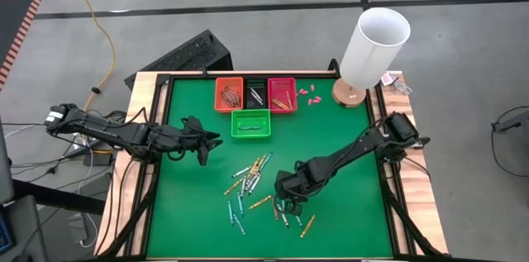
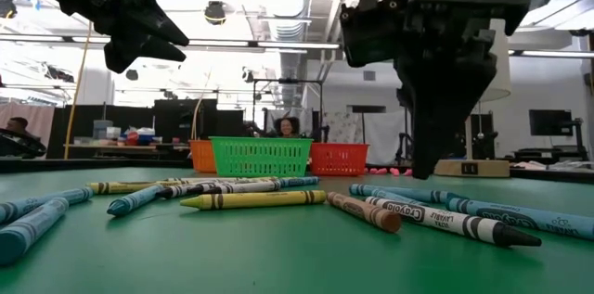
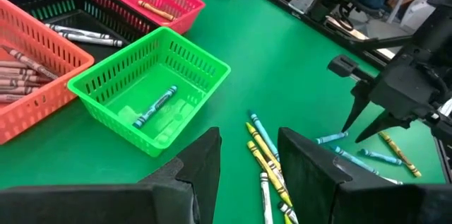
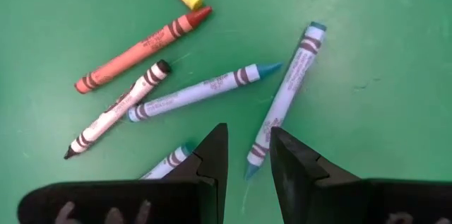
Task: Sort crayons
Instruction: Put a blue crayon in the green basket
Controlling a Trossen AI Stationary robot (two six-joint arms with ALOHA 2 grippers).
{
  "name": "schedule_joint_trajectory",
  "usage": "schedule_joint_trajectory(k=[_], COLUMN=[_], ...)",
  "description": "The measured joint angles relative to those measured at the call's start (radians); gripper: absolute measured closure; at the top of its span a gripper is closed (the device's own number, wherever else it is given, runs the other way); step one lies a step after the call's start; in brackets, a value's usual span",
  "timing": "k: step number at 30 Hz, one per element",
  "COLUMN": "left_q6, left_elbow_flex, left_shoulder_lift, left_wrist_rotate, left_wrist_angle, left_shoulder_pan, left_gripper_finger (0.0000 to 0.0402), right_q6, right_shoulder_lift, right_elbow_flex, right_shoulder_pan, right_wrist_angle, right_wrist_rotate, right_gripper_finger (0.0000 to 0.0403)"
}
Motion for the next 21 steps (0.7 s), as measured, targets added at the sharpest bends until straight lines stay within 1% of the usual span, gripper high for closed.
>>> schedule_joint_trajectory(k=[7,10,17,21], left_q6=[0.0,0.0,0.003,0.003], left_elbow_flex=[0.0,0.0,0.0,0.0], left_shoulder_lift=[0.0,0.0,0.0,0.0], left_wrist_rotate=[-0.002,-0.003,-0.031,-0.031], left_wrist_angle=[0.0,0.0,0.0,0.0], left_shoulder_pan=[0.0,0.0,0.0,0.0], left_gripper_finger=[0.0271,0.0271,0.0271,0.0271], right_q6=[0.005,0.009,0.003,0.0], right_shoulder_lift=[0.0,-0.004,-0.004,-0.004], right_elbow_flex=[-0.072,-0.106,-0.114,-0.115], right_shoulder_pan=[-0.014,-0.029,-0.041,-0.041], right_wrist_angle=[0.056,0.103,0.115,0.115], right_wrist_rotate=[-0.002,-0.027,-0.03,-0.028], right_gripper_finger=[0.0301,0.0301,0.0301,0.0312])
